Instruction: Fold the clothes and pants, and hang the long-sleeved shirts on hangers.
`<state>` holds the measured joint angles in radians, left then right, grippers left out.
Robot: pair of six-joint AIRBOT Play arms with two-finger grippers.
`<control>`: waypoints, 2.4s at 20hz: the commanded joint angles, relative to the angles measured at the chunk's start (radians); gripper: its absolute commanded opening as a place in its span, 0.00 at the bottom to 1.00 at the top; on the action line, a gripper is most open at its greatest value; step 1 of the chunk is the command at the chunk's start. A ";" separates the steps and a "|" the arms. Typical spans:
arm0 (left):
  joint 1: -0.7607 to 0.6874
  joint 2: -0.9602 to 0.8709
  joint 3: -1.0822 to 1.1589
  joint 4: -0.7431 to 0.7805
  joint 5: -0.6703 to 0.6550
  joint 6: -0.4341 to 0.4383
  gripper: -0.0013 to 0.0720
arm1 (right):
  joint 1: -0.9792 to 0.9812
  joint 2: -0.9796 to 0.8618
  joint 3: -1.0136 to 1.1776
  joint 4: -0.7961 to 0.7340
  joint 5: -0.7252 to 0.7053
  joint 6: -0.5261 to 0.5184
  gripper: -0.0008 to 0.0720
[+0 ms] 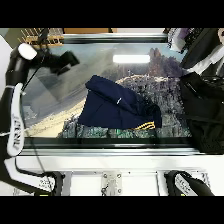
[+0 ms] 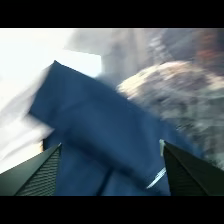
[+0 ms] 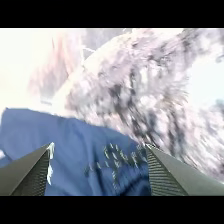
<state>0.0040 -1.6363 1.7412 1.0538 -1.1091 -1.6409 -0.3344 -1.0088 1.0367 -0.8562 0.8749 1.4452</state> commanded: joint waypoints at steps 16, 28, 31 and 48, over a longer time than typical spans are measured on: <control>0.078 0.306 -1.081 -0.297 0.281 0.119 0.92 | -0.017 0.212 -0.051 -0.082 0.255 -0.009 0.87; -0.064 0.132 -0.926 -0.292 0.237 0.116 0.33 | -0.018 0.212 -0.051 -0.082 0.256 -0.010 0.87; -0.038 0.163 -0.926 -0.288 0.238 0.117 0.03 | -0.019 0.212 -0.051 -0.085 0.256 -0.010 0.87; -0.080 0.330 -0.926 -0.087 0.170 0.133 0.03 | 0.027 -0.027 -0.639 0.043 -0.155 0.041 0.87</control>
<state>-0.0711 -1.3090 0.8143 0.9539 -0.9363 -1.5085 -0.3332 -0.9588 0.4404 -0.9573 0.8665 1.6077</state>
